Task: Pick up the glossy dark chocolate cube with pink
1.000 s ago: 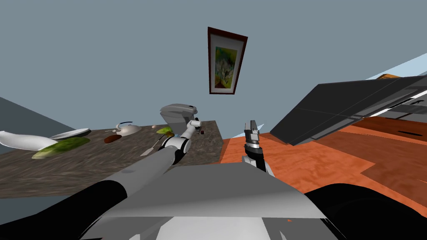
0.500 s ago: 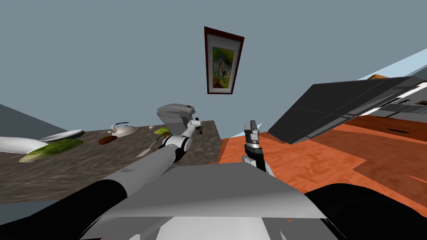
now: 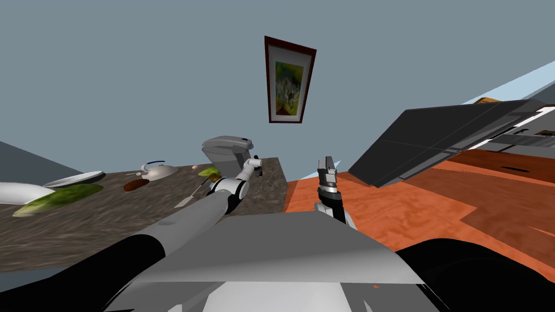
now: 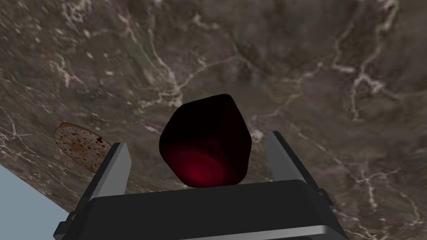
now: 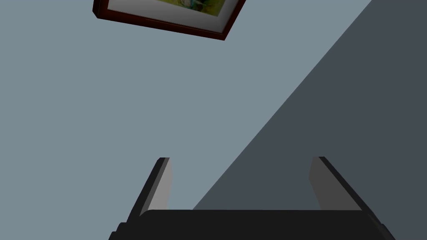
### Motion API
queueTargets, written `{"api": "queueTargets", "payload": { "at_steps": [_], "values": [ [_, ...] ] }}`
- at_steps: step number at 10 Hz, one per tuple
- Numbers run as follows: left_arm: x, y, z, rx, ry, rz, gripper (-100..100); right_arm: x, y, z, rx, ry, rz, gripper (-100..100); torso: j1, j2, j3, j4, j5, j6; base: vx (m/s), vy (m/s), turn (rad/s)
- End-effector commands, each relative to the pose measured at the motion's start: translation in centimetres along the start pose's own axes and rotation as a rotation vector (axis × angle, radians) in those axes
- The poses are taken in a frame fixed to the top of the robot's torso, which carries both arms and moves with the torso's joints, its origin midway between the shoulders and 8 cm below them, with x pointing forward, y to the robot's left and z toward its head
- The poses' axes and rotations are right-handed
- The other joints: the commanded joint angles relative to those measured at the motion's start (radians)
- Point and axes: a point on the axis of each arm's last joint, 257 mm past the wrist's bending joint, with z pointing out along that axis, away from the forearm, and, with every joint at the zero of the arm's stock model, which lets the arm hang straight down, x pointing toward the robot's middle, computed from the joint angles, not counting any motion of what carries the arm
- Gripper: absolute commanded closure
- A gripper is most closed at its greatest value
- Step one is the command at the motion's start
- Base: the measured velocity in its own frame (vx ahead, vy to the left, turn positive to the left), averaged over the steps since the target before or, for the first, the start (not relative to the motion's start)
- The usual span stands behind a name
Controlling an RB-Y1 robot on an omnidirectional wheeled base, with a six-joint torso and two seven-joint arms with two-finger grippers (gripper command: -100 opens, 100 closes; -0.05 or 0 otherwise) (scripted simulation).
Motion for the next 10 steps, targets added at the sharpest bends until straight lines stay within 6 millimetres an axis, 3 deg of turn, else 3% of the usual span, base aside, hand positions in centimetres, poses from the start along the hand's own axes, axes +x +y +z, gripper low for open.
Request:
{"api": "queueTargets", "payload": {
  "at_steps": [1, 5, 6, 7, 9, 10],
  "values": [
    [0.0, 0.0, 0.0, 0.000, 0.000, 0.000, 100, 0.0, 0.0, 0.0, 0.000, 0.000, 0.000, 0, 0.000, 0.000, 0.000, 0.000, 0.000, 0.000, 0.000, 0.000, 0.000],
    [0.0, 0.1, 0.0, -0.003, 0.001, -0.001, 100, 0.0, 0.0, 0.0, 0.000, 0.000, 0.000, 0, 0.000, 0.000, 0.000, 0.000, 0.000, 0.001, 0.000, 0.000, 0.000],
    [0.0, 0.1, 0.0, -0.003, 0.001, -0.001, 0, 0.0, 0.0, 0.0, 0.000, 0.000, 0.000, 0, 0.000, 0.000, 0.000, 0.000, 0.000, 0.001, 0.000, 0.000, 0.000],
    [-0.2, -1.1, -1.3, 0.002, -0.001, 0.004, 100, 0.0, 0.0, 0.0, 0.000, 0.000, 0.000, 0, 0.000, 0.000, 0.000, 0.000, 0.000, 0.001, -0.053, -0.010, 0.026],
    [-0.2, -0.9, -1.2, 0.000, -0.001, 0.003, 100, 0.0, 0.0, 0.0, 0.000, 0.000, 0.000, 0, -0.001, 0.004, 0.003, 0.001, 0.000, 0.001, -0.039, -0.008, 0.010],
    [-0.2, -0.9, -1.2, 0.000, -0.001, 0.003, 0, 0.0, 0.0, 0.0, 0.000, 0.000, 0.000, 0, -0.001, 0.003, 0.002, 0.001, 0.000, 0.001, 0.000, 0.000, 0.000]
  ]
}}
